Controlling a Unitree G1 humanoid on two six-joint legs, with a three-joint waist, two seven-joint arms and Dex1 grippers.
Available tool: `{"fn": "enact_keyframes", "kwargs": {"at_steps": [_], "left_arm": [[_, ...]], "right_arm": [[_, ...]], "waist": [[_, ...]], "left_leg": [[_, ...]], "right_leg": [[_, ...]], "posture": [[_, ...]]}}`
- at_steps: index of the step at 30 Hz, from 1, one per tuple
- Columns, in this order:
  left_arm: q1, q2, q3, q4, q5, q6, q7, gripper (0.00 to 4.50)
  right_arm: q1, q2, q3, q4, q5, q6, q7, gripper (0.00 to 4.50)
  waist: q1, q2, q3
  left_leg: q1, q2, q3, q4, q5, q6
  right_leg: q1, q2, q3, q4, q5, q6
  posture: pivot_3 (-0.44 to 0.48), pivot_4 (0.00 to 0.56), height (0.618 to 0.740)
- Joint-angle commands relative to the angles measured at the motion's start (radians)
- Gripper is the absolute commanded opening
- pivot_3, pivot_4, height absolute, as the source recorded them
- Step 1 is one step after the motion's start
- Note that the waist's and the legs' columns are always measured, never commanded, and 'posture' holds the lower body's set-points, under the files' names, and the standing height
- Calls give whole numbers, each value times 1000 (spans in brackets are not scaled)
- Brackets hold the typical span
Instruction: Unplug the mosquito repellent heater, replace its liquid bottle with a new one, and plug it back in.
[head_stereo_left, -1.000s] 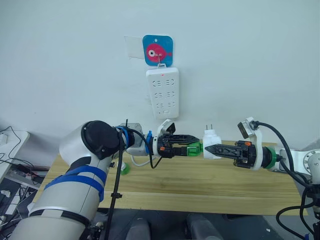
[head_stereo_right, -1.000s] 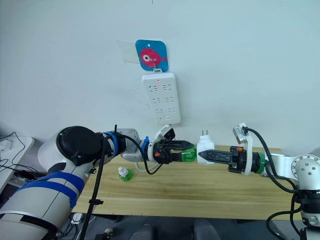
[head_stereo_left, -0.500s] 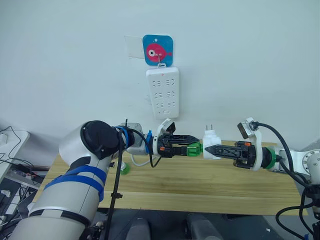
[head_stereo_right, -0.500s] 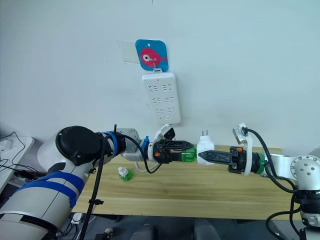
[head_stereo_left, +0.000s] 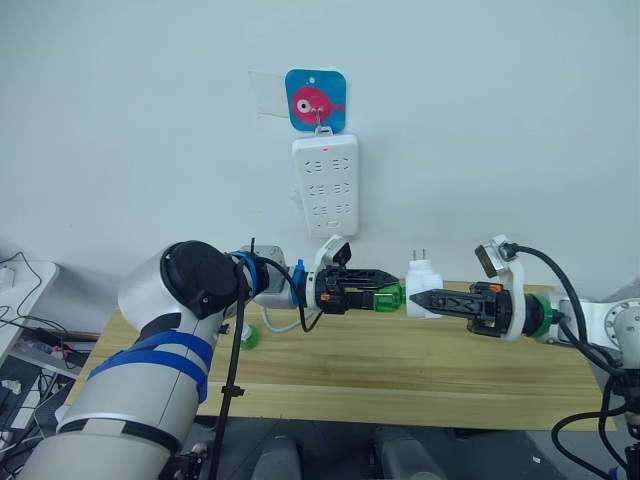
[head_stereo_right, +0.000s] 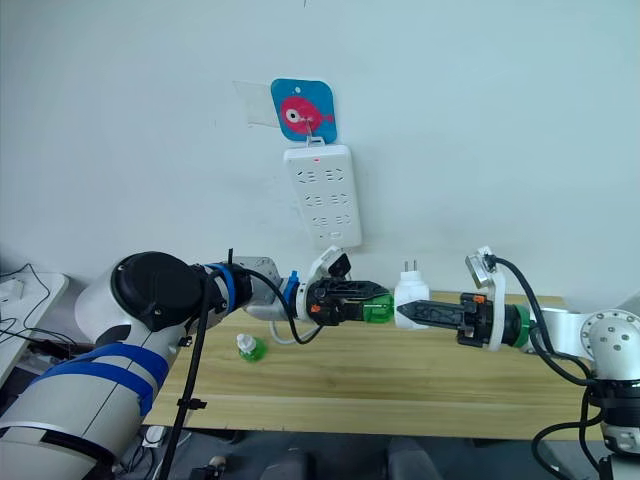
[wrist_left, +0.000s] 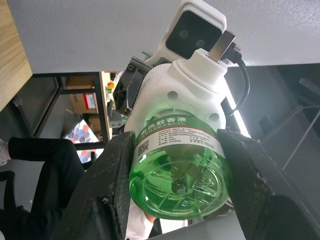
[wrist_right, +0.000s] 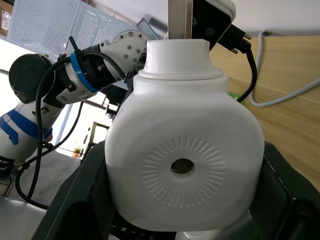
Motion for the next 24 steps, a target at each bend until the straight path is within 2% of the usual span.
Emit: {"fn": "enact_keyframes", "kwargs": {"at_steps": [1,10,12,17,21,24], "left_arm": [[-13,101,22,5,-2,-20,-15,2239],[-7,90,48,5,14,-48,-15,2239],[-7,89,47,5,7,-52,-15,2981],[-7,97,52,5,7,-52,-15,4469],[-1,113,51,5,24,-56,-15,4492],[5,129,41,5,50,-118,-15,4492]], "right_arm": [[17,-53,-38,-8,-2,46,26,3043],[9,-22,-19,-25,2,37,1,3043],[4,-19,-18,-23,1,38,-1,3043],[-10,-9,-27,-8,-3,47,-9,3043],[-8,-13,-40,4,4,53,-9,3043],[-7,-17,-54,20,3,54,-9,3043]], "waist": [[0,0,0],[0,0,0],[0,0,0],[-2,0,1],[5,0,1],[7,0,1]], "left_leg": [[0,0,0,0,0,0],[0,0,0,0,0,0],[0,0,0,0,0,0],[0,0,0,-1,0,0],[-1,0,0,0,0,0],[0,0,0,0,0,0]], "right_leg": [[0,0,0,0,0,0],[0,0,0,0,0,0],[0,0,0,0,0,0],[-1,0,0,1,0,0],[-1,-1,0,0,0,0],[-1,-1,0,0,0,0]], "posture": [[12,134,740],[15,133,740],[15,133,740],[21,134,740],[21,134,740],[26,134,740]]}}
